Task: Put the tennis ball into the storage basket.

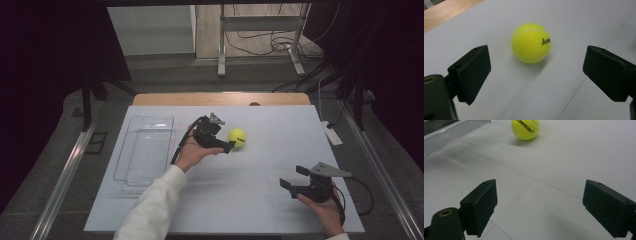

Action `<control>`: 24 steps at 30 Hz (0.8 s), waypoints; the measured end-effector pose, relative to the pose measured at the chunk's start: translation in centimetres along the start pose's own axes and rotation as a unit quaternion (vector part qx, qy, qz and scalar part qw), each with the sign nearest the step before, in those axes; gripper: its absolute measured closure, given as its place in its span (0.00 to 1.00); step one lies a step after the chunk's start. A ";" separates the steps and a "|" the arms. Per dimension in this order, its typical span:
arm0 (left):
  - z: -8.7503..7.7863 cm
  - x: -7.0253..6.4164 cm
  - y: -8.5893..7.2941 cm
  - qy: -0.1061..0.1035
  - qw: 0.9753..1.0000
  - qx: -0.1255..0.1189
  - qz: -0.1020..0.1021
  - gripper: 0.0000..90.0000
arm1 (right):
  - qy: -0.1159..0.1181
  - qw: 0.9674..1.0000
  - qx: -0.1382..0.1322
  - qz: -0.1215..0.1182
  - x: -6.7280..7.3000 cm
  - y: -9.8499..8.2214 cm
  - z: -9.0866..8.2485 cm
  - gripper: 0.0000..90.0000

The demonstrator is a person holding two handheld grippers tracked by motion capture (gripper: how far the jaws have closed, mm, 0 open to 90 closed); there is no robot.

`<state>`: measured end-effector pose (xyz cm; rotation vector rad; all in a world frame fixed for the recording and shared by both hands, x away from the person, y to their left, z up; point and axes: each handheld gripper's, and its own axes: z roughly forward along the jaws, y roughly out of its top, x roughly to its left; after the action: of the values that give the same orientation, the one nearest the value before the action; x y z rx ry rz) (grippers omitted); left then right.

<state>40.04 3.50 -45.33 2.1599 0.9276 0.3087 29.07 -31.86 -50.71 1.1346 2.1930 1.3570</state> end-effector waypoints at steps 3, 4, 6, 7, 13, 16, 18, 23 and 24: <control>0.3 0.0 0.1 0.000 1.000 0.002 0.002 0.09 | 0.000 1.000 0.000 0.000 0.0 0.0 0.0 0.14; 0.4 0.0 0.2 -0.001 1.000 0.004 0.001 0.09 | 0.000 1.000 0.000 0.000 0.0 0.0 0.0 0.14; 0.7 0.1 0.2 0.001 1.000 0.006 0.001 0.09 | 0.001 1.000 0.000 0.000 0.0 0.0 0.0 0.14; 0.8 0.1 0.3 0.001 1.000 0.007 0.001 0.09 | 0.001 1.000 0.000 0.000 0.0 0.0 0.0 0.14; 1.4 0.2 0.6 -0.001 1.000 0.010 0.006 0.09 | 0.001 1.000 0.000 0.001 0.0 0.0 0.0 0.14; 1.6 0.4 0.8 -0.001 1.000 0.011 0.004 0.09 | 0.001 1.000 0.000 0.001 -0.1 0.0 0.0 0.14; 1.7 0.4 0.8 0.000 1.000 0.013 0.004 0.09 | 0.000 1.000 0.002 0.001 -0.1 0.0 0.0 0.14; 2.2 0.6 1.0 0.000 1.000 0.016 0.001 0.09 | 0.001 1.000 0.001 0.001 -0.1 0.0 0.0 0.14; 2.3 0.6 1.0 0.001 1.000 0.017 0.000 0.09 | 0.001 1.000 0.001 0.001 -0.1 -0.1 0.0 0.14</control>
<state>42.09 2.18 -46.22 2.1916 0.9395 0.2973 29.10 -31.90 -50.77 1.1373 2.1953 1.3582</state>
